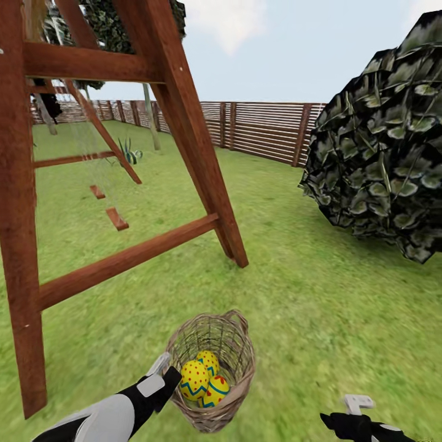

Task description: Take the three Easter eggs out of the wicker basket on the lawn in the garden, then place them on the lawn next to a single tree (choose any tree) so that all three eggs are next to the same tree and none are left in the basket.

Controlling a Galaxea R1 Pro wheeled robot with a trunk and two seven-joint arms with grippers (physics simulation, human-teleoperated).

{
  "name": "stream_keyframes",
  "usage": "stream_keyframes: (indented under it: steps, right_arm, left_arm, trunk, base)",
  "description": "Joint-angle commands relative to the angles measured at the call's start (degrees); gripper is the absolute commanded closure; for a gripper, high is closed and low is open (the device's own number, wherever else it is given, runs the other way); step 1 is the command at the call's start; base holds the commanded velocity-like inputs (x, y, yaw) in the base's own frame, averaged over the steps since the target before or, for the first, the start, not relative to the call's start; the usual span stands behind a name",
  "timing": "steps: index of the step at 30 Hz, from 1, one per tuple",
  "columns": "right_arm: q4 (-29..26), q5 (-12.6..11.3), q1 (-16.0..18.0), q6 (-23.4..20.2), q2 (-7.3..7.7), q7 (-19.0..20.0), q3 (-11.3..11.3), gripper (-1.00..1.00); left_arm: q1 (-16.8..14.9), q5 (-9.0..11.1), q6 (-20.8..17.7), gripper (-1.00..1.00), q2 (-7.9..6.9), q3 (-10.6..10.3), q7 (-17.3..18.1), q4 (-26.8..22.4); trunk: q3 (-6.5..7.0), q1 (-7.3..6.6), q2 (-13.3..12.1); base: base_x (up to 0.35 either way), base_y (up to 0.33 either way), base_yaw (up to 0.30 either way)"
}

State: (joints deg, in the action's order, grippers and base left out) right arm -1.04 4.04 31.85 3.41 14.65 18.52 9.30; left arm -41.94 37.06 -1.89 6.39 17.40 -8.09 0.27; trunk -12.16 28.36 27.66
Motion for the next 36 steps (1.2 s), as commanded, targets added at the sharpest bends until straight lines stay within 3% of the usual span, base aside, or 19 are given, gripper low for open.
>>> stream_keyframes:
  steps: [1,12,17,31,36]
  right_arm:
    - [0.1,0.4,0.1,0.2,0.03,0.2,0.5,-1.0]
    - [0.1,0.2,0.1,0.2,0.03,0.2,0.5,-1.0]
    - [0.1,0.2,0.1,0.2,0.03,0.2,0.5,-1.0]
    - [0.3,0.6,0.1,0.0,-0.16,0.2,0.4,-1.0]
    - [3.1,0.9,-1.1,0.0,-3.21,0.1,0.4,-1.0]
  left_arm:
    - [-0.1,-0.3,-0.1,1.0,0.02,0.7,-0.2,0.0]
    - [-0.1,-0.3,-0.1,1.0,0.02,0.6,-0.1,0.0]
    - [-0.1,-0.3,-0.1,1.0,0.04,0.7,-0.1,0.0]
    - [-0.1,-0.3,-0.1,1.0,0.04,0.7,-0.1,0.0]
    - [-0.1,-0.3,-0.1,1.0,0.07,0.7,-0.1,0.0]
  trunk:
    - [0.12,-0.17,-0.3]
    - [2.44,-2.58,-4.7]
    - [2.58,-2.58,-4.7]
    - [2.59,-2.58,-4.7]
    - [2.59,-2.58,-4.7]
  base:
    - [0.325,-0.099,-0.288]
    - [0.325,-0.099,-0.288]
    - [0.325,-0.099,-0.243]
    - [0.325,-0.099,-0.005]
    - [0.325,-0.099,0.0]
